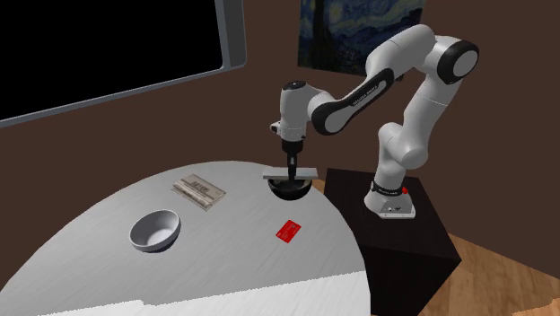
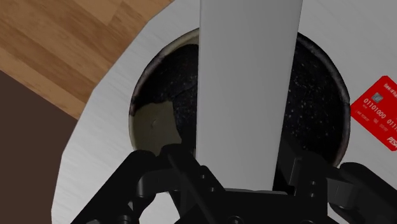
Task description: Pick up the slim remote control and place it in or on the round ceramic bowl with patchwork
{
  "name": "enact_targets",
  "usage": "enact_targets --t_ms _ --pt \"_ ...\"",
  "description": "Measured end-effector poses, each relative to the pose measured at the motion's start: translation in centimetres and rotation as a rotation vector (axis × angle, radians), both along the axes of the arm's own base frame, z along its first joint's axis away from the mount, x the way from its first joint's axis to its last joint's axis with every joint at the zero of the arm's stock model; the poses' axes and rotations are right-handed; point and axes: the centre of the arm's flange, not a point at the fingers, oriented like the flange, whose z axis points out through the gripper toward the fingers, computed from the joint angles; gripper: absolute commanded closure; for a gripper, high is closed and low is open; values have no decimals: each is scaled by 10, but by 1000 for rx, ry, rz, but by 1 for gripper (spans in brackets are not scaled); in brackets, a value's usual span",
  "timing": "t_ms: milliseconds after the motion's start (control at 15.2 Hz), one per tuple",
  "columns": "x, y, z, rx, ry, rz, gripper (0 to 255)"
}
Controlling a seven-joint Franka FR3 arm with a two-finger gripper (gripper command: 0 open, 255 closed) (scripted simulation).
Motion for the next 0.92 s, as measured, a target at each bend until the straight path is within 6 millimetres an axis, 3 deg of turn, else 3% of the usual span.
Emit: enact_targets --t_ms 396,462,924 --pt "0 0 -3 0 -1 0 255" --pt "0 0 -3 0 -1 0 0" --pt "-1 0 4 1 -2 0 0"
